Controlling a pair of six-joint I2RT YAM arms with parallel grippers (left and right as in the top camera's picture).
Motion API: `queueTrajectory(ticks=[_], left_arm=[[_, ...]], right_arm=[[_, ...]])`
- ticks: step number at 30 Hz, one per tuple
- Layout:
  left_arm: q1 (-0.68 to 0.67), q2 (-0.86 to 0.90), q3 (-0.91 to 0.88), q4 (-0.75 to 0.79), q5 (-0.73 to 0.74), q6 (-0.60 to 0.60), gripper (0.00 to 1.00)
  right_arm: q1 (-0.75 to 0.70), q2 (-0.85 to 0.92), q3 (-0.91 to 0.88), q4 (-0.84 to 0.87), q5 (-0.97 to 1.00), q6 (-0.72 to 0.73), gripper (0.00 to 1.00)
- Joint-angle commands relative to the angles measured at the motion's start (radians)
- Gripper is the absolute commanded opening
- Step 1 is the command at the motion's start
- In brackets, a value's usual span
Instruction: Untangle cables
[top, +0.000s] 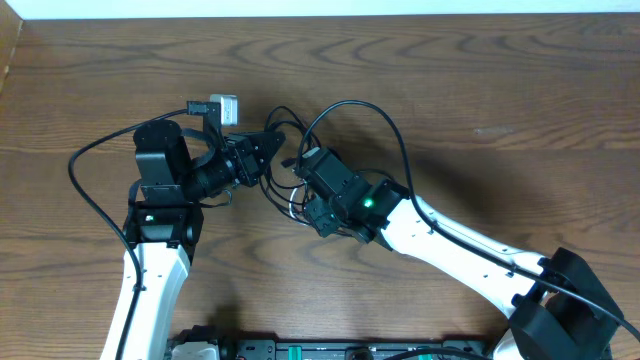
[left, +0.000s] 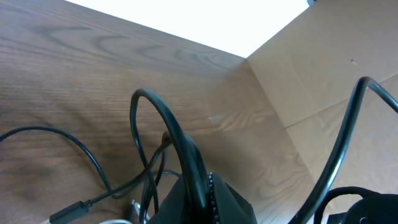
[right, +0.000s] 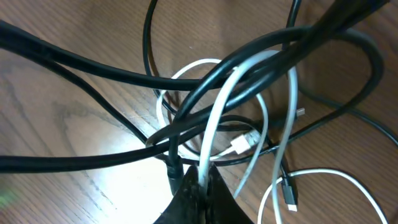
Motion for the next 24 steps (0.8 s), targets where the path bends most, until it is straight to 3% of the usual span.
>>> queueTrajectory(ticks=[1, 8, 15, 24], left_arm=[[0.003, -0.002, 0.019, 0.004, 0.006, 0.014, 0.08], [0.003, -0.002, 0.019, 0.004, 0.006, 0.018, 0.07], [0.003, -0.002, 0.019, 0.005, 0.005, 0.03, 0.07], [0.003, -0.002, 0.019, 0.005, 0.005, 0.044, 0.08]], right_arm=[[0.009, -0.003, -0.004, -0.014, -0.004, -0.001, 0.01], [0.006, -0.161, 0.014, -0.099, 0.01, -0.003, 0.01], [-0.027, -0.562, 0.053, -0.187, 0.401, -0.06, 0.01], [-0.15, -1.022, 0.057, -0.186, 0.743, -0.138, 0.01]])
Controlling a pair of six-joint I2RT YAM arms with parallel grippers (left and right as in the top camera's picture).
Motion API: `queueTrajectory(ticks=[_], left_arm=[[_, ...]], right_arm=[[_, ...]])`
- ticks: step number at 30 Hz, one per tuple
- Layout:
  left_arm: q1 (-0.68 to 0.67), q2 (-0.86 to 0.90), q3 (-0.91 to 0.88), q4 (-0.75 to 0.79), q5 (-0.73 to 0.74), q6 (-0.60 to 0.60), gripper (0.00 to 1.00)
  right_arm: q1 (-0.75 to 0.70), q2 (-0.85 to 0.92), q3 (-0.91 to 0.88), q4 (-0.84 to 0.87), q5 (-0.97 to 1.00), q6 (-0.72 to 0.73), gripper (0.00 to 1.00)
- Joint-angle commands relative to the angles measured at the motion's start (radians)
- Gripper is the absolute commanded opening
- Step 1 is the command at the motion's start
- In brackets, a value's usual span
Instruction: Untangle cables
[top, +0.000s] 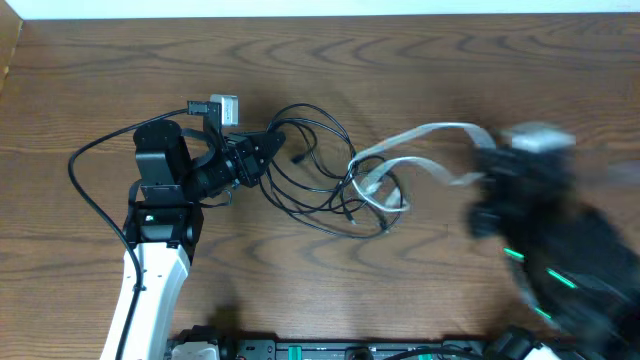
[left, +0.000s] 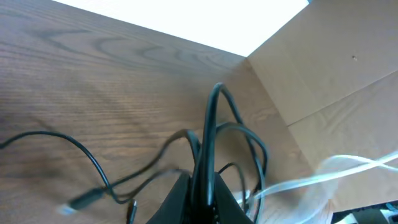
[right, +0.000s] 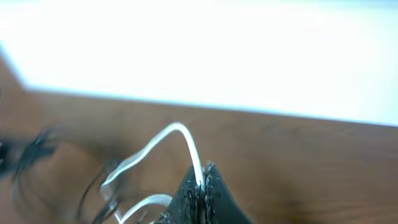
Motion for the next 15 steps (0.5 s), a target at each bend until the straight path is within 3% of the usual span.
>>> queueTrajectory(ticks=[1, 8, 11, 15], left_arm=[[0.003, -0.002, 0.019, 0.005, 0.004, 0.022, 0.08], [0.003, -0.002, 0.019, 0.005, 0.004, 0.029, 0.08], [0.01, -0.002, 0.019, 0.004, 0.005, 0.029, 0.08], [0.023, -0.002, 0.019, -0.008, 0.005, 0.029, 0.07]], right_arm=[[-0.055, -0.154, 0.008, -0.002, 0.259, -0.095, 0.01], [-0.088, -0.344, 0.008, 0.091, 0.704, -0.244, 0.01], [-0.088, -0.388, 0.008, 0.265, 0.884, -0.388, 0.01], [-0.088, -0.413, 0.008, 0.504, 0.904, -0.614, 0.01]])
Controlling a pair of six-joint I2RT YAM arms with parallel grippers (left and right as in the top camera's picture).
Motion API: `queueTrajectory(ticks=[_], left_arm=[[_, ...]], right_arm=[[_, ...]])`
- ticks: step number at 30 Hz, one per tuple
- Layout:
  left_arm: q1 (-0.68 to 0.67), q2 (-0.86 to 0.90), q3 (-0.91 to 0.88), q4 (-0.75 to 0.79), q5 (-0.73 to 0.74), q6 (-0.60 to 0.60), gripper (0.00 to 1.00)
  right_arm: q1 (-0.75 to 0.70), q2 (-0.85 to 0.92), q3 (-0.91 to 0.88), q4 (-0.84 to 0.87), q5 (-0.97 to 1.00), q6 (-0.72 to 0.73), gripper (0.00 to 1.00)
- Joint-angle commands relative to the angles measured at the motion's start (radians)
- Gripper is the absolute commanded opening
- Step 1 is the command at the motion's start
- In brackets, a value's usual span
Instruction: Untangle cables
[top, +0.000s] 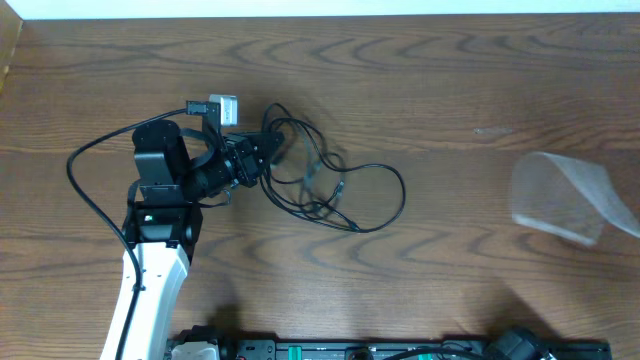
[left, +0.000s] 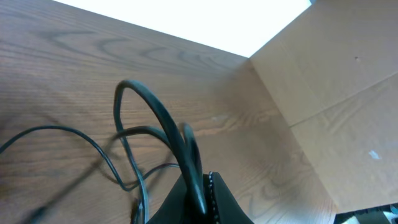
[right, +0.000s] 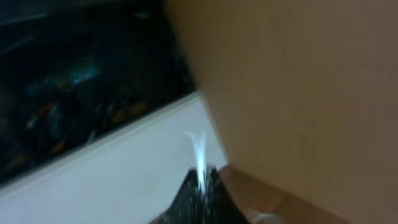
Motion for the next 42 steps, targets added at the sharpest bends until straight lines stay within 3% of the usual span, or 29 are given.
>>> queueTrajectory(ticks=[1, 5, 16, 22, 27, 39, 42], left_arm=[[0.017, -0.002, 0.019, -0.006, 0.005, 0.021, 0.08], [0.021, -0.002, 0.019, -0.006, 0.005, 0.021, 0.08], [0.021, -0.002, 0.019, -0.028, 0.018, 0.02, 0.07], [-0.011, -0.002, 0.019, -0.044, 0.017, 0.021, 0.08], [-0.03, -0.003, 0.019, -0.074, 0.017, 0.02, 0.07], [-0.106, -0.003, 0.019, -0.08, 0.016, 0.021, 0.08], [-0.109, -0.003, 0.019, -0.082, 0.017, 0.02, 0.08]], right_arm=[[-0.003, -0.019, 0.001, 0.159, 0.134, -0.299, 0.01], [-0.003, -0.019, 0.001, 0.311, 0.124, -0.424, 0.01], [0.032, -0.019, 0.001, 0.291, 0.056, -0.424, 0.01], [0.175, -0.016, 0.001, 0.21, -0.167, -0.454, 0.01], [0.334, -0.016, 0.001, 0.224, -0.145, -0.563, 0.01], [0.74, -0.015, 0.001, 0.74, 0.033, -1.055, 0.01], [0.811, -0.007, 0.002, 0.764, 0.048, -1.102, 0.01]])
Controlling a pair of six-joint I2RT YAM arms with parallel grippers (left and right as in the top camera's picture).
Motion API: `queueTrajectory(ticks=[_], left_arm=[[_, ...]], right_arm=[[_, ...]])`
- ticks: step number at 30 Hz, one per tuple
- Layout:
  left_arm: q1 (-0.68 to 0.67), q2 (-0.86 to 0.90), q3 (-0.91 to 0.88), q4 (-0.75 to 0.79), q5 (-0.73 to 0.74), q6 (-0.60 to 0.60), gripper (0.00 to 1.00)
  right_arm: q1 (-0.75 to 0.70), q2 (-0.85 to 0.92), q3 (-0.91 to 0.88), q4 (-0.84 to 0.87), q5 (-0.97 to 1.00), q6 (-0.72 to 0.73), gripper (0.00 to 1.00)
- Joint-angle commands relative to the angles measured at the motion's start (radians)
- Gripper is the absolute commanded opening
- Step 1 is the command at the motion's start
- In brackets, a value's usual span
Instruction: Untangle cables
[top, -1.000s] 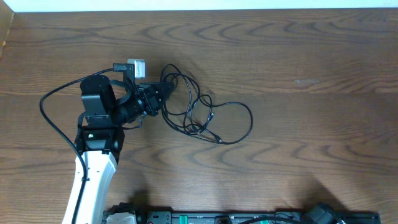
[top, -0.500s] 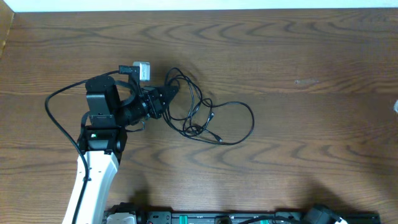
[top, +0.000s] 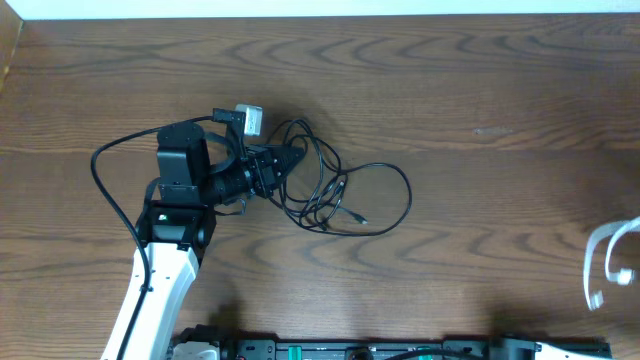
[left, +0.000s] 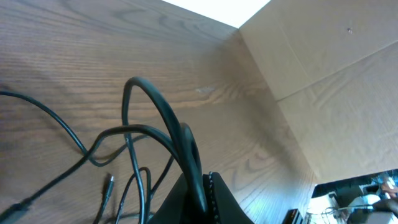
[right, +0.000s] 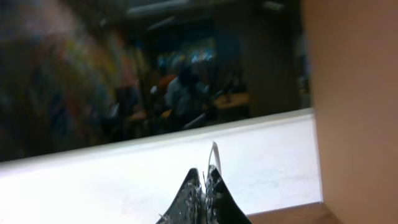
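A tangle of thin black cables (top: 335, 195) lies mid-table. My left gripper (top: 290, 160) is shut on one of its loops at the tangle's left side. In the left wrist view the black loop (left: 155, 102) arches up out of the shut left gripper (left: 200, 182). A white cable (top: 608, 262) hangs curled at the overhead view's right edge, apart from the black ones. My right gripper (right: 205, 177) is lifted, facing away from the table, and shut on a strand of the white cable (right: 215, 152). The right arm is out of the overhead view.
The wooden table (top: 450, 90) stretches between the black tangle and the white cable. A cardboard wall (left: 323, 74) stands along the table's far side in the left wrist view. A black rail (top: 330, 350) runs along the front edge.
My left arm has shifted slightly to the right with the black loop. The white cable, a blur at the right then, now hangs curled at the right edge. The right wrist view faces the room.
Both grippers were in one tangle, left shut on a black loop, right on the white cable. Then the right arm was far right with the white cable stretched out. Then the white cable was free of the black ones, and stays apart now.
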Motion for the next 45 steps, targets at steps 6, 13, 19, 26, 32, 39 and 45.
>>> queueTrajectory(ticks=[6, 13, 19, 26, 32, 39, 45], left_arm=[[-0.007, -0.003, 0.019, -0.015, 0.016, 0.02, 0.07], [-0.007, -0.003, 0.019, -0.031, 0.016, 0.021, 0.08], [-0.007, -0.003, 0.019, -0.041, 0.016, 0.02, 0.07], [-0.007, -0.01, 0.019, -0.047, 0.016, 0.021, 0.07], [-0.007, -0.016, 0.019, -0.056, 0.016, 0.02, 0.07], [-0.007, -0.017, 0.019, -0.055, 0.016, 0.021, 0.07], [-0.007, -0.017, 0.019, -0.056, 0.016, 0.02, 0.08]], right_arm=[[0.127, 0.091, 0.035, 0.129, 0.145, -0.288, 0.01], [0.122, 0.288, 0.249, 0.177, 0.196, -0.357, 0.01], [0.122, 0.5, 0.53, 0.177, 0.188, -0.463, 0.01], [0.122, 0.703, 0.842, 0.174, 0.24, -0.636, 0.01], [0.122, 0.81, 1.027, 0.172, 0.24, -0.705, 0.01], [0.122, 0.815, 1.034, 0.172, 0.24, -0.704, 0.01], [0.123, 0.815, 0.986, 0.174, 0.24, -0.685, 0.01]])
